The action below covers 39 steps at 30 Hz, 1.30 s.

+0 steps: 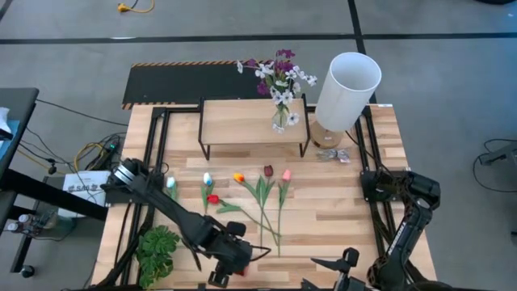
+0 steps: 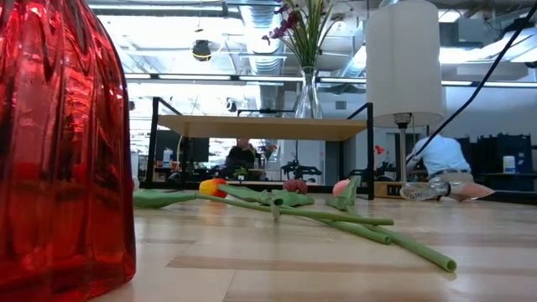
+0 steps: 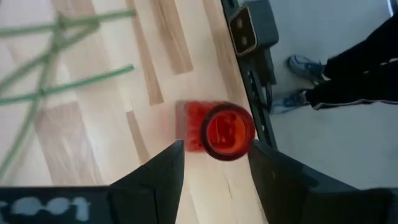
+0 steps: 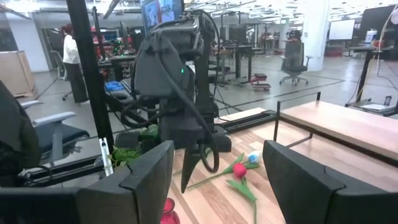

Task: Pick and place flowers into a vace then onto a shelf
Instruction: Put the red vase on the shelf

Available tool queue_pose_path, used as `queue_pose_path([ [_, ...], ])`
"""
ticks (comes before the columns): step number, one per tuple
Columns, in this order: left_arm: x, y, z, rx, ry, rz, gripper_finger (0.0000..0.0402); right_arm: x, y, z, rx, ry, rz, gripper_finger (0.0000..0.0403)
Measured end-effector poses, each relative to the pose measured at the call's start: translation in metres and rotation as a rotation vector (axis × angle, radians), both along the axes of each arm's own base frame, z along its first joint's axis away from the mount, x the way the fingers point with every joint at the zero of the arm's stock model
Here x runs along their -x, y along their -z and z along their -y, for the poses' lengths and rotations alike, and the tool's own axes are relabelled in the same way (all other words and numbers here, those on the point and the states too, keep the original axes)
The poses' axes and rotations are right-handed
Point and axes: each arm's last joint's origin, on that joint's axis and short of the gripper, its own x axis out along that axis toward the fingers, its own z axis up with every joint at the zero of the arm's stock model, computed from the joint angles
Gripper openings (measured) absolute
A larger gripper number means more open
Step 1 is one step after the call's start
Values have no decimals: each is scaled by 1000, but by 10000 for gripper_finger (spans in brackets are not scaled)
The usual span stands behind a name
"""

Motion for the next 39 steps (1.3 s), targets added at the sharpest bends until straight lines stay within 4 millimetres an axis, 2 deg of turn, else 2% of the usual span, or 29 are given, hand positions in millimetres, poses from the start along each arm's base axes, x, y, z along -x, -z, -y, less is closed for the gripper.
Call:
queue_pose_path([
  [4, -2, 8, 2, -2, -54, -47, 167, 2, 6, -2, 4, -6, -2, 239],
  [13, -4, 8, 0, -7, -167, -39, 167, 3, 17, -4, -12, -11, 5, 218],
  [21, -2, 8, 5, 7, -159, -42, 167, 4, 17, -4, -15, -12, 7, 196],
  [28, -3, 19, 14, -2, -146, -48, 167, 4, 17, -4, -15, -12, 7, 197],
  [35, -3, 20, 12, -42, -196, -33, 167, 4, 17, -4, -16, -12, 7, 190],
  [39, -4, 28, 13, -52, -207, -72, 167, 4, 17, -4, -17, -12, 8, 185],
])
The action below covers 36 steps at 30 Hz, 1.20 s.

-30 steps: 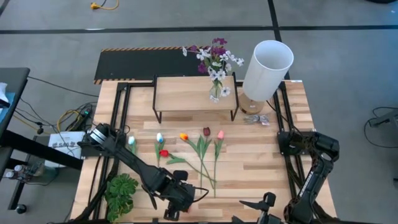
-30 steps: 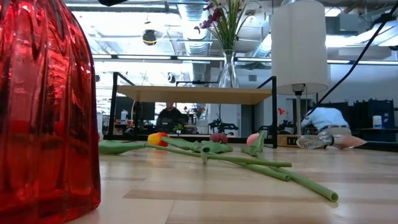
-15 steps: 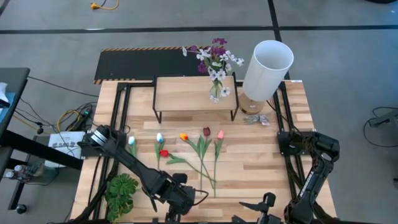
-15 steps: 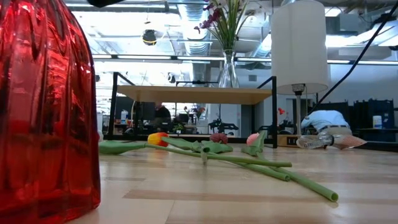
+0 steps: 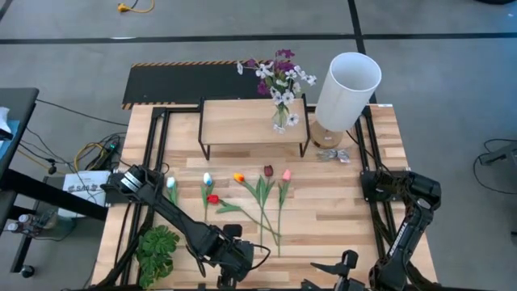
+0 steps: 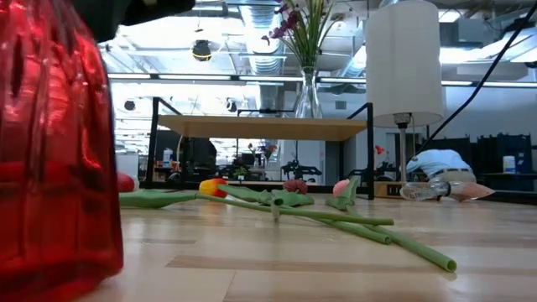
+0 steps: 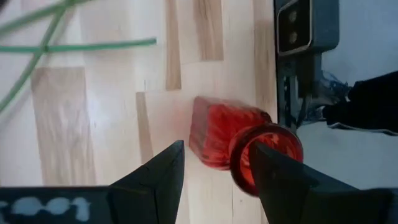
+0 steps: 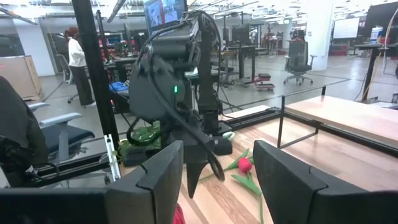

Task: Pick and place flowers into a vace then onto a shelf
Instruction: Put the red vase on the shelf

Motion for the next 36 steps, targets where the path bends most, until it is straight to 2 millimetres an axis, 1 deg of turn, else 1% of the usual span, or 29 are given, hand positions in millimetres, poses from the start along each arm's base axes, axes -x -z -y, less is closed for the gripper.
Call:
queue_pose_path([
  [3, -1, 6, 2, 9, 4, -25, 167, 0, 0, 0, -6, -1, 2, 181],
  [7, 1, 6, 2, 1, -13, -46, 165, 0, 0, 0, -5, -1, 2, 178],
  [9, 2, 5, 1, 2, -32, -50, 156, 0, 0, 0, -4, 1, 2, 177],
  [12, 3, 5, 0, 7, -47, -62, 123, -1, 1, 0, 0, 2, 0, 173],
  [17, 4, 5, 0, 27, -54, -93, 39, -1, 1, 0, 0, 1, 0, 164],
  [19, 5, 4, 0, 41, -51, -99, 17, -1, 1, 0, -1, 1, 1, 160],
  [21, 5, 4, 0, 41, -54, -99, 15, 0, 1, 0, -7, 1, 3, 155],
  [24, 6, 2, 0, 50, -61, -109, 25, 0, 1, 0, -8, 0, 4, 146],
  [26, 10, -2, -4, 45, -75, -133, 23, 0, 1, 0, -9, 0, 4, 139],
  [28, 16, -18, -12, 36, -95, -160, 14, 0, 1, 0, -9, 0, 4, 132],
  [31, 27, -53, -28, 14, -124, -146, 11, -1, 1, 0, -25, 2, 11, 121],
  [34, 38, -85, -55, -56, -175, -139, 14, -3, 1, 2, -43, 9, 20, 112],
  [36, 46, -112, -80, -94, -206, -104, 13, -6, 2, 3, -60, 15, 27, 108],
])
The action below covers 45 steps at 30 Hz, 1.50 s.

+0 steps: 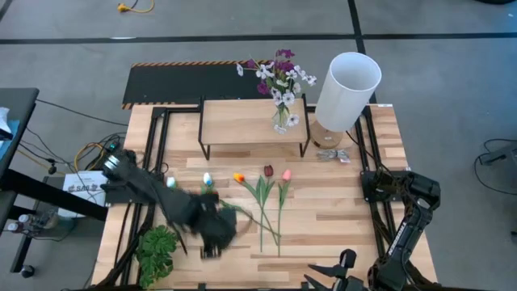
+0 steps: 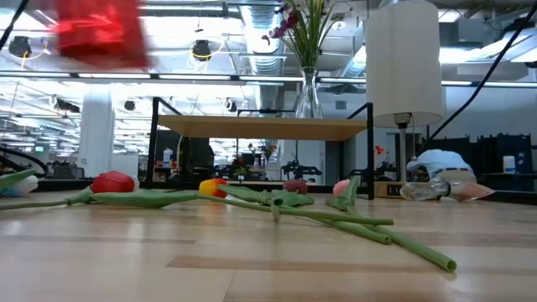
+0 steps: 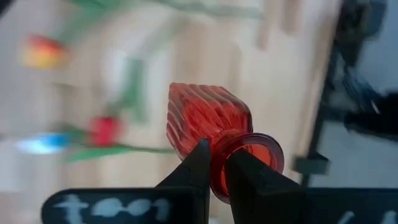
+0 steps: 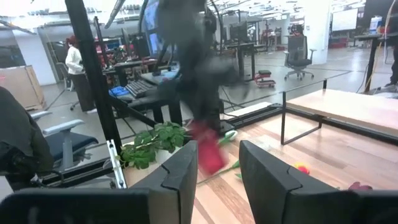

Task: Pick and place flowers into a vace then onto a shelf
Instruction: Put the red vase on the shelf

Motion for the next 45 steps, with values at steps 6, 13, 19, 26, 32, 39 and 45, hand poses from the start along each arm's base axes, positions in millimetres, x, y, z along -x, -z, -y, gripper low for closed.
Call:
queue_pose_path([
  [6, 26, -65, -102, -88, -158, 130, 11, -12, 0, 7, -13, 31, 6, 101],
  [13, 51, -87, -221, -185, -308, 171, 11, -33, 0, 20, -28, 90, 14, 102],
  [19, 44, -68, -295, -169, -280, 130, 12, -54, 0, 35, -53, 148, 29, 102],
  [26, 41, -41, -349, -87, -225, 77, 12, -71, 0, 48, -102, 187, 59, 102],
  [32, 41, -35, -359, -75, -199, 72, 13, -71, 0, 48, -106, 174, 59, 102],
  [39, 37, -35, -358, -33, -188, 122, 13, -64, 1, 42, -123, 153, 67, 101],
  [45, 33, -36, -357, -46, -207, 139, 27, -62, 1, 41, -121, 149, 66, 101],
])
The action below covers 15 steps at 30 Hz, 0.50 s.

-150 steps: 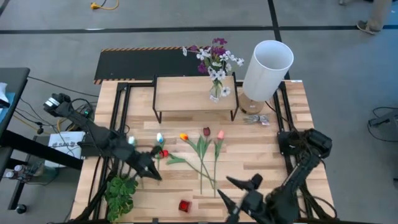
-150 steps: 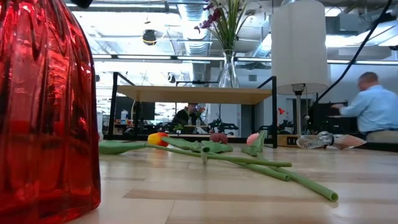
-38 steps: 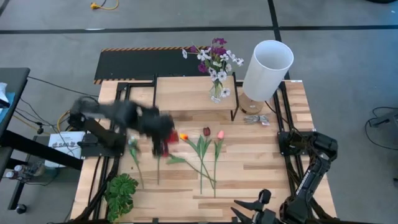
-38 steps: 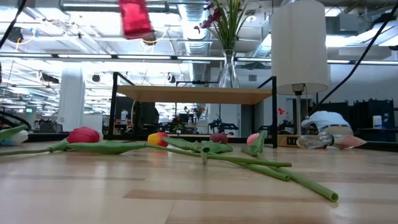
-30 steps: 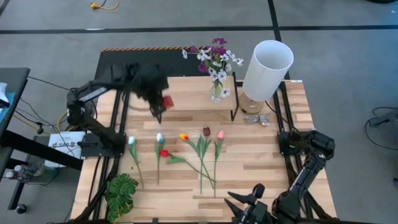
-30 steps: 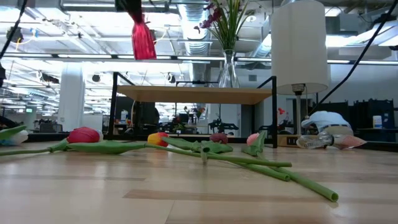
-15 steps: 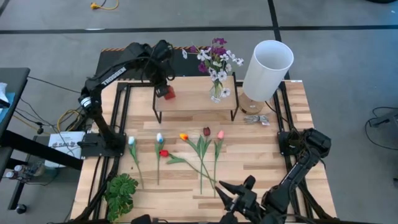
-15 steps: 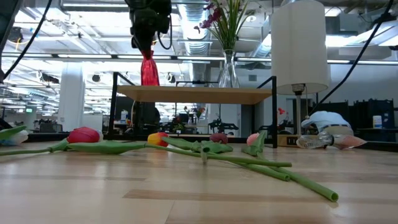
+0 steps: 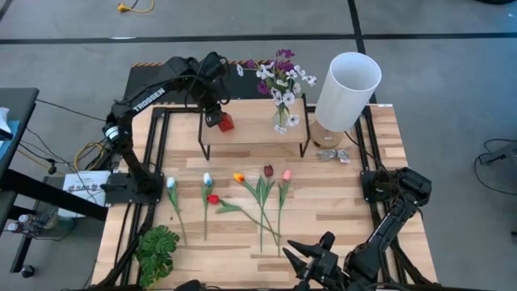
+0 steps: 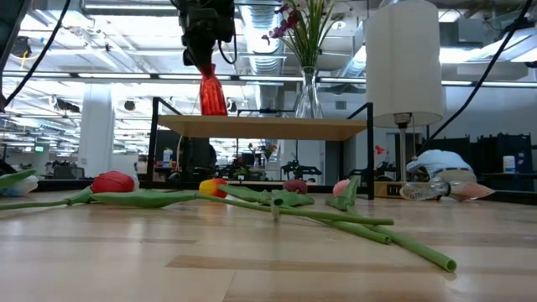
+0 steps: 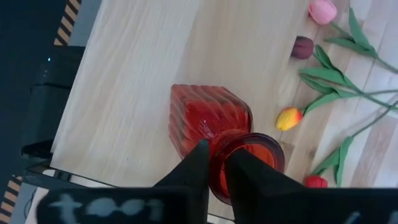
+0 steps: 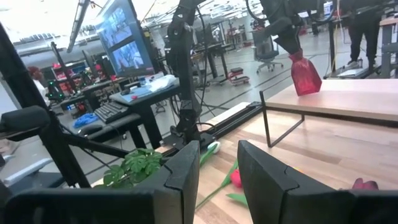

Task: Pick and place flowers into a vace then onto a shelf
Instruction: Put the red vase on the shelf

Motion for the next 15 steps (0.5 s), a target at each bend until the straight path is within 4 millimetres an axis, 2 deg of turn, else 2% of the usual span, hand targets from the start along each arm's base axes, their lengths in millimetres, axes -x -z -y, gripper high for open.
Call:
queue_pose_path([
  [8, -1, 0, -1, 1, -25, 13, 81, 0, 0, 0, 3, -3, -2, 101],
  [15, -1, -2, -2, -8, -33, 21, 108, 2, 1, -2, 19, -7, -13, 101],
])
